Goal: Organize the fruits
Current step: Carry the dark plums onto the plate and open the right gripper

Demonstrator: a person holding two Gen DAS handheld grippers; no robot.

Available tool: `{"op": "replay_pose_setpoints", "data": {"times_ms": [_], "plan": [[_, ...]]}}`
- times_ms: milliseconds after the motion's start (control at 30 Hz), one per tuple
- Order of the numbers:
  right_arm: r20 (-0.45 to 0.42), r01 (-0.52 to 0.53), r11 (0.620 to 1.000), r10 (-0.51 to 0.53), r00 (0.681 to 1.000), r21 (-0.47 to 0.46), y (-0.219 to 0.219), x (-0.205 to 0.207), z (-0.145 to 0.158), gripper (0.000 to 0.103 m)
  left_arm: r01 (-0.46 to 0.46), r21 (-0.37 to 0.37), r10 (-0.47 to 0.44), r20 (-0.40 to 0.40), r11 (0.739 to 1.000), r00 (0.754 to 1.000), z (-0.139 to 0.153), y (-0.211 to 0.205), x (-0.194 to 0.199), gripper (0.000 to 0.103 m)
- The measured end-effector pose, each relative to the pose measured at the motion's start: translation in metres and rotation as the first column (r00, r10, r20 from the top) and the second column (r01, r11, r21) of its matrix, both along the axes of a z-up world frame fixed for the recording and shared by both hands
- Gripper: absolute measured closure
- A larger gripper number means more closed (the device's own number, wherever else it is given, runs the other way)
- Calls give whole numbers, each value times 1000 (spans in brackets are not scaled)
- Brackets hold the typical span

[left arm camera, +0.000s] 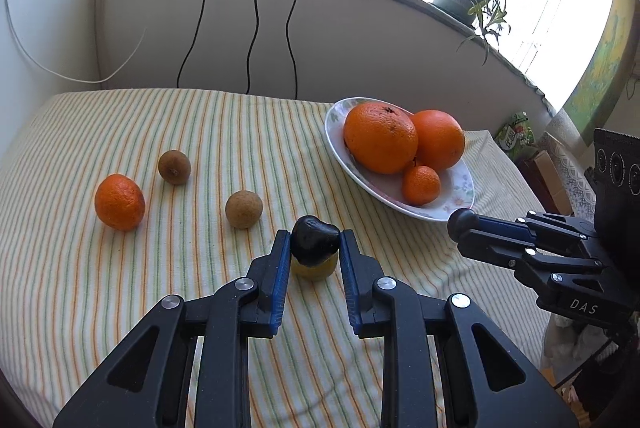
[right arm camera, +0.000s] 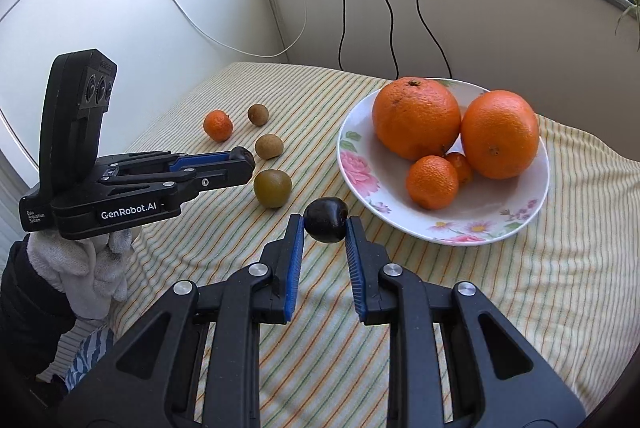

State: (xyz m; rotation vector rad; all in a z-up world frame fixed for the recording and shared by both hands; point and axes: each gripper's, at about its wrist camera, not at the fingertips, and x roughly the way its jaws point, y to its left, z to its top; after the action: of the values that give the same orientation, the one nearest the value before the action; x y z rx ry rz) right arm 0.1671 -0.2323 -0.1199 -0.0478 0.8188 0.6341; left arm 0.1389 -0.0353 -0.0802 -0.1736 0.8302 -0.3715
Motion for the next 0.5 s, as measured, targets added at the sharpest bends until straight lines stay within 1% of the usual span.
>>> {"op": "replay_pose_setpoints", "data": {"times_ms": [200, 500], "plan": [[17, 49, 999, -49, 999, 11, -22, 5, 6, 81, 34, -16, -33, 19, 999, 999, 8, -22, 6, 80], [37, 92, 996, -92, 995, 0, -38, 14, 9, 81, 70, -15, -70, 29, 997, 997, 12, -50, 18, 80]]}}
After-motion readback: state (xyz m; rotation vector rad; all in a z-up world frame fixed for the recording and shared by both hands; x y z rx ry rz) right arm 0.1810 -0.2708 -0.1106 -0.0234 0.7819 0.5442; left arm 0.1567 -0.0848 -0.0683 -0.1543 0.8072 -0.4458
